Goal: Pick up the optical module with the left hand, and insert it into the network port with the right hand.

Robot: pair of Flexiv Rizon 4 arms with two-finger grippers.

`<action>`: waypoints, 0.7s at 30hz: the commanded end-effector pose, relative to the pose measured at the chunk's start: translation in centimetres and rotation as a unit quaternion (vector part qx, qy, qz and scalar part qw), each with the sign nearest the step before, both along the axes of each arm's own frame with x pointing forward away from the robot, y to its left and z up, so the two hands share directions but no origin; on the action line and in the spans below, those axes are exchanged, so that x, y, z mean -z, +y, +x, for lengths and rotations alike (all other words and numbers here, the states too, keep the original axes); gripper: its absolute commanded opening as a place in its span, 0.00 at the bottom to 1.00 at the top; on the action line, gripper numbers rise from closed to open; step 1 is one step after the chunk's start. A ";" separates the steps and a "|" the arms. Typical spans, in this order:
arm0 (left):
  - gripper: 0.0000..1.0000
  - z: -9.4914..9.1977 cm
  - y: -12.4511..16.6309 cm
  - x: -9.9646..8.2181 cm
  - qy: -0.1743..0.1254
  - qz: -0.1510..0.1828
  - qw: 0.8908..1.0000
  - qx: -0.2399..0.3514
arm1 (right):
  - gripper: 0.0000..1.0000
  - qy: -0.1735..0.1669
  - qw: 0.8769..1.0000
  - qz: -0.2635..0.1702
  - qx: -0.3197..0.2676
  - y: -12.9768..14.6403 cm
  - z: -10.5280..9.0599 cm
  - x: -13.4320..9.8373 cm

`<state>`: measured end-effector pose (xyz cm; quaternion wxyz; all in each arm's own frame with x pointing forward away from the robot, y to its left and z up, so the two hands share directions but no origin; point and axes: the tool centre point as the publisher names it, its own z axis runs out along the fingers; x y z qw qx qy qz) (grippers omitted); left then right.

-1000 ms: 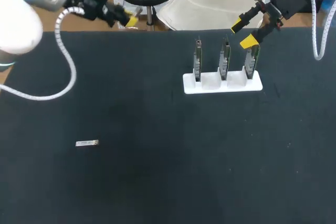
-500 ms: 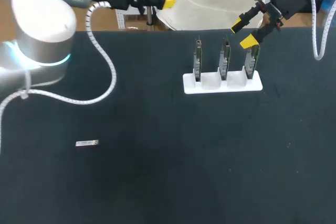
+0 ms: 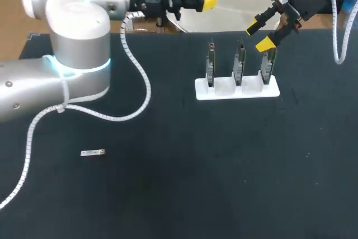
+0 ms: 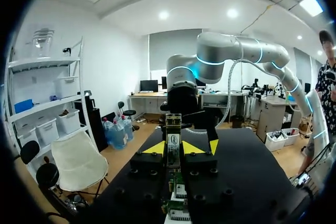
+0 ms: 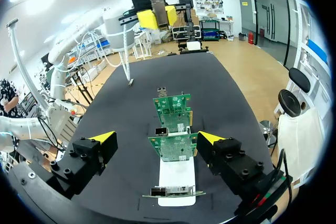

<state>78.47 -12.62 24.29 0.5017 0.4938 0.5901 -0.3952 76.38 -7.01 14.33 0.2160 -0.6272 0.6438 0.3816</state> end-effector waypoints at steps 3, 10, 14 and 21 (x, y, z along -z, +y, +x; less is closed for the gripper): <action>0.00 -0.2 -2.0 0.7 0.004 -0.004 1.000 0.010 | 1.00 -0.003 1.000 0.000 0.003 0.0 -0.3 0.0; 0.00 -0.6 -3.2 1.2 0.017 -0.013 1.000 0.021 | 1.00 -0.003 1.000 0.000 0.003 0.0 -0.3 0.0; 0.00 -0.8 -4.0 1.8 0.023 -0.020 0.999 0.027 | 1.00 -0.003 1.000 0.000 0.003 0.0 -0.3 0.0; 0.00 -0.7 -5.2 3.2 0.035 -0.028 0.999 0.032 | 1.00 -0.003 1.000 0.000 0.003 0.0 -0.3 0.0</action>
